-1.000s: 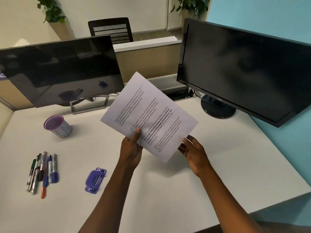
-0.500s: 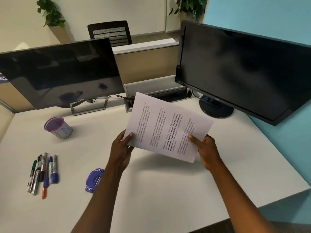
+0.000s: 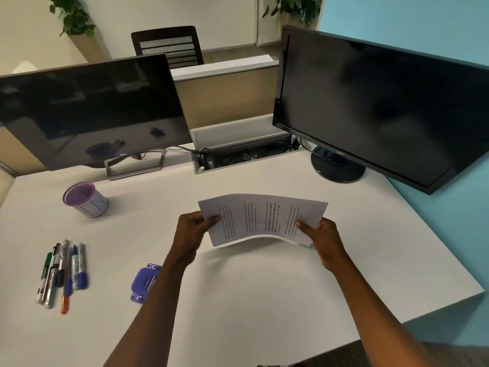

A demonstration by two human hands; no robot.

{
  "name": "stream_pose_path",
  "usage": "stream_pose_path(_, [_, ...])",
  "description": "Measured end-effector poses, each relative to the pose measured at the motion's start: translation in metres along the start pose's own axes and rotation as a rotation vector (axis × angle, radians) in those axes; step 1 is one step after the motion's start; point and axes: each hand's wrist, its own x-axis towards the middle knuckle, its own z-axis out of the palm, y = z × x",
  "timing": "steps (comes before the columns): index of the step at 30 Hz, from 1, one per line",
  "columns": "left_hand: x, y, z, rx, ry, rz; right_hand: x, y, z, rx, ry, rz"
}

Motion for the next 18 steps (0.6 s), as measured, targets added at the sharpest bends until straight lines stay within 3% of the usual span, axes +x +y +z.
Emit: stream_pose_path(18, [0.007,-0.011,-0.006,0.051,-0.036,-0.053,0.012,0.006,0.001,-0.059,-0.011,0.033])
